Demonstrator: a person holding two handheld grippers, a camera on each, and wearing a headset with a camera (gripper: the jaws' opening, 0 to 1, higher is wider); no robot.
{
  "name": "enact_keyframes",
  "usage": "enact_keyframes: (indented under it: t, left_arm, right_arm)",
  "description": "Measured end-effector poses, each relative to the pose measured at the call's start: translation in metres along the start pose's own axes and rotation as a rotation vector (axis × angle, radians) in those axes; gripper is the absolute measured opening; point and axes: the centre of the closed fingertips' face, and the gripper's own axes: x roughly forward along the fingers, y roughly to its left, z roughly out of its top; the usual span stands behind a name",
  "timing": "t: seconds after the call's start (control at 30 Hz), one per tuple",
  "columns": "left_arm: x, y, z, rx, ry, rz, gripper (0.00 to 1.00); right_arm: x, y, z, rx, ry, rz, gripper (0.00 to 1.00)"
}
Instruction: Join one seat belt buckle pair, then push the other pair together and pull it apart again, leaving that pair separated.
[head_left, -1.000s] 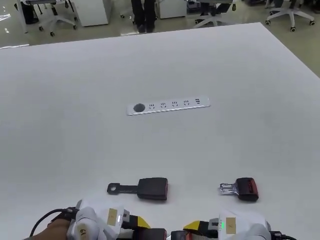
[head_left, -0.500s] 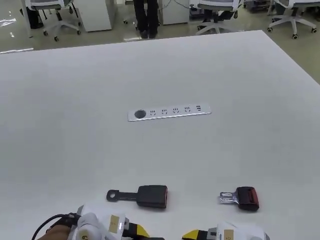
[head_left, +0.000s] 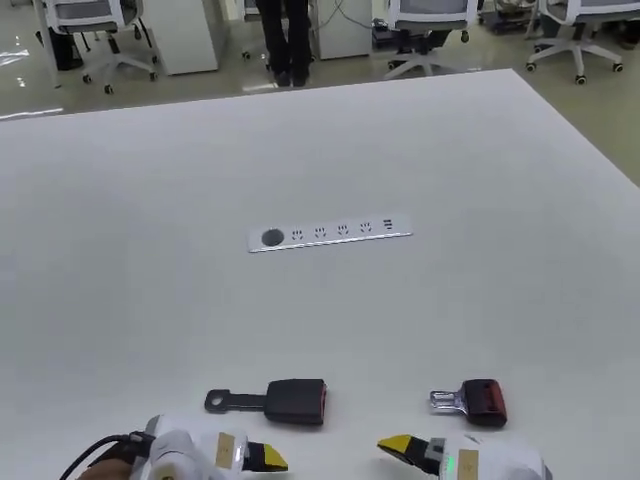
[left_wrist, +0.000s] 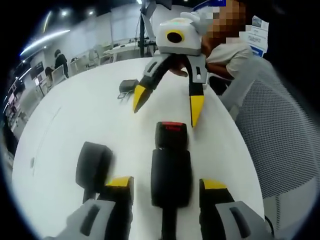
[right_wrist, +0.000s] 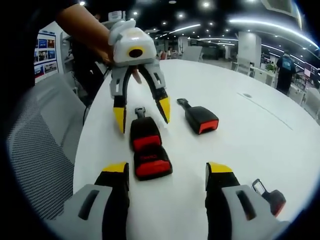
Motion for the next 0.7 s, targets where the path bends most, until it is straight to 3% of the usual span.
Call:
enact_keyframes:
  t: [0.13,0.43,0.53,0.7]
  left_arm:
    - [-0.015,0.009,0.010,-0.011,-0.032,0.011,0.58]
    - [-0.036,0.068,0.015,-0.008,-0.041,0.114,0.62]
    - [-0.036,0.084,0.020,-0.018,-0.053,0.128,0.62]
    - [-0.022,0.097,0.012,0.008,-0.004,0.098,0.63]
  right_arm:
    - [-0.020,-0.016,-0.002,0.027,-0.011,-0.023,0.65]
    - [-0.058,-0.068,-0.019,-0.002,0.038,-0.078,0.70]
    - [-0.068,-0.087,-0.023,0.024,0.046,-0.088,0.71]
    - [-0.078,-0.117,-0.035,0.027,0.095,-0.093,0.69]
